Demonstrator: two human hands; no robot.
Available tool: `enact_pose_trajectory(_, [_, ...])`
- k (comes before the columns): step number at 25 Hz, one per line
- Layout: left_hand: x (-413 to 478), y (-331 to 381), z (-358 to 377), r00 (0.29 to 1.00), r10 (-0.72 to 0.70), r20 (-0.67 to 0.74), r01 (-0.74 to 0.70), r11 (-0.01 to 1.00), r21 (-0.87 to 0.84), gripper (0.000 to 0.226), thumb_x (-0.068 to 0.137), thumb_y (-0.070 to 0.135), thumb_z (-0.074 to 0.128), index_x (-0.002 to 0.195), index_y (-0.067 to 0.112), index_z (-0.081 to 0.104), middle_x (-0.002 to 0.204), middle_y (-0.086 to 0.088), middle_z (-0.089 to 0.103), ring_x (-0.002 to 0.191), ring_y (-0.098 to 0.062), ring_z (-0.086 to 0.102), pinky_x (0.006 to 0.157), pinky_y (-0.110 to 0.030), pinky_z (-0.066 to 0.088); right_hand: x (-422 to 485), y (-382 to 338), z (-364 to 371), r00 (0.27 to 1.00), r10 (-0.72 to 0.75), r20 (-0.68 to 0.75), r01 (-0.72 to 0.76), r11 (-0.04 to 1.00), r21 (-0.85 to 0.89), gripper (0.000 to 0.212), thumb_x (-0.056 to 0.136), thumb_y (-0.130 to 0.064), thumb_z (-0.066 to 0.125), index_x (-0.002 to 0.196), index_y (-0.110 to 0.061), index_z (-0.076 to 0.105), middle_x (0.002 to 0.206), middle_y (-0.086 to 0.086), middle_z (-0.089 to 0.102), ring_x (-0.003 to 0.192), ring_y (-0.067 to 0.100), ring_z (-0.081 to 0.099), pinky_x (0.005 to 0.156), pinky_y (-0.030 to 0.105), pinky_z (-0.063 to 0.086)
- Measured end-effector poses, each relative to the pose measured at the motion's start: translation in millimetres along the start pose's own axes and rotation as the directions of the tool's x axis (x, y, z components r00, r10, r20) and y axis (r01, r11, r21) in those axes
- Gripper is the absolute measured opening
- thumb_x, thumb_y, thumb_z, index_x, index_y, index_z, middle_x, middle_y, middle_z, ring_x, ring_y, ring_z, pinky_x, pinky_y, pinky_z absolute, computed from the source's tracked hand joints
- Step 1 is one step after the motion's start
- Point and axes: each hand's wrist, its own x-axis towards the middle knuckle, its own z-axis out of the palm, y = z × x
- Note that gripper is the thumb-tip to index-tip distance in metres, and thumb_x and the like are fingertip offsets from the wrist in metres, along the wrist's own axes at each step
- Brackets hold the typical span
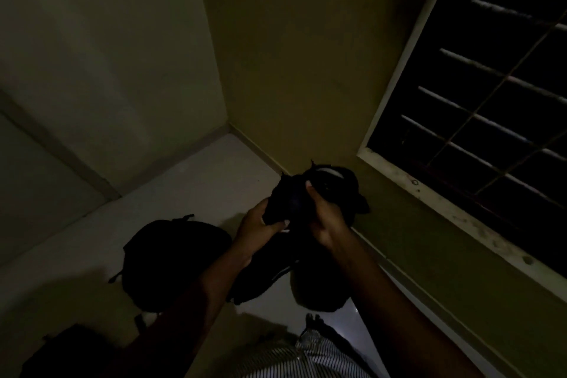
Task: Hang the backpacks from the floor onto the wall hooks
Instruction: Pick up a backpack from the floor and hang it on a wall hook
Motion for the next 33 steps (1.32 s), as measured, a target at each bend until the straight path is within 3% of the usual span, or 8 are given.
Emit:
enact_pose_trajectory(4, [7,-2,-2,0.993,-0.075,-0.092,0.055,0.976,-0.210,0.037,0.088,-0.002,0.049,0.125,0.005,0.054,0.127,-0.012,0.058,0.109,-0.020,0.056,0.090,-0.025,0.046,-4,13,0,0.984,-0.163,-0.076,0.128,0.931,-0.342,0.049,0.093,-0.026,0.054,0.133,0.002,0.046,0.136,0.017,0.052,0.123,0.031,0.052,0.083,0.015,0.050])
enact_pose_trajectory(8, [15,-3,-6,0.974,0.095,-0.206,-0.056,0.980,0.191,0.022,0.088,0.003,0.051,0.107,0.007,0.062,0.116,-0.015,0.062,0.108,-0.028,0.059,0.086,-0.029,0.047,-6,37,-16,0.964,-0.197,0.181,0.266,0.774,-0.575,0.044,0.092,-0.013,0.055,0.132,0.003,0.044,0.127,0.007,0.051,0.113,0.014,0.048,0.064,-0.006,0.039])
enact_pose_trajectory(13, [55,-15,-34,0.902,0.194,0.386,-0.399,0.715,0.574,0.051,0.091,0.011,0.039,0.140,0.021,0.038,0.140,-0.009,0.050,0.124,-0.021,0.046,0.111,-0.033,0.034,-13,38,-24,0.888,-0.133,0.440,0.444,0.491,-0.749,0.043,0.092,-0.016,0.055,0.133,-0.004,0.047,0.128,0.003,0.054,0.124,0.016,0.048,0.086,0.004,0.040])
enact_pose_trajectory(17, [66,-6,-30,0.781,-0.025,0.625,-0.576,0.360,0.734,0.036,0.090,0.015,0.048,0.125,0.019,0.057,0.131,-0.001,0.056,0.116,-0.021,0.043,0.099,-0.032,0.036,-15,48,-26,0.859,-0.126,0.495,0.505,0.357,-0.786,0.044,0.090,-0.020,0.059,0.130,-0.005,0.051,0.129,0.012,0.059,0.120,0.023,0.054,0.102,0.028,0.041])
enact_pose_trajectory(21, [66,7,-35,0.806,0.094,0.584,-0.547,0.493,0.676,0.025,0.087,0.003,0.047,0.101,0.001,0.067,0.109,-0.018,0.069,0.101,-0.030,0.064,0.086,-0.033,0.045,-9,51,-39,0.909,-0.152,0.389,0.415,0.434,-0.800,0.045,0.088,-0.031,0.060,0.123,-0.004,0.057,0.122,0.017,0.064,0.113,0.028,0.060,0.101,0.041,0.047])
enact_pose_trajectory(26, [51,2,-43,0.808,0.152,0.569,-0.558,0.507,0.657,0.021,0.090,0.003,0.042,0.085,-0.006,0.061,0.089,-0.024,0.066,0.078,-0.021,0.057,0.063,-0.026,0.034,0,67,-52,0.942,-0.232,0.244,0.317,0.366,-0.875,0.037,0.092,-0.021,0.055,0.119,0.003,0.059,0.120,0.021,0.063,0.112,0.033,0.059,0.087,0.028,0.047])
enact_pose_trajectory(29, [56,11,-41,0.827,0.178,0.533,-0.541,0.508,0.670,0.023,0.088,0.003,0.040,0.086,-0.006,0.061,0.090,-0.023,0.068,0.082,-0.029,0.063,0.067,-0.030,0.043,0,62,-44,0.909,-0.354,0.219,0.330,0.291,-0.898,0.040,0.092,-0.028,0.055,0.112,0.007,0.062,0.112,0.023,0.067,0.104,0.033,0.062,0.086,0.035,0.050])
enact_pose_trajectory(33, [68,42,-42,0.809,0.265,0.525,-0.578,0.519,0.629,0.031,0.079,0.016,0.040,0.079,-0.005,0.062,0.083,-0.022,0.068,0.075,-0.027,0.062,0.066,-0.032,0.045,-2,33,-22,0.805,-0.520,0.286,0.465,0.255,-0.848,0.033,0.092,-0.021,0.056,0.116,0.000,0.062,0.113,0.015,0.068,0.106,0.023,0.062,0.071,0.017,0.038])
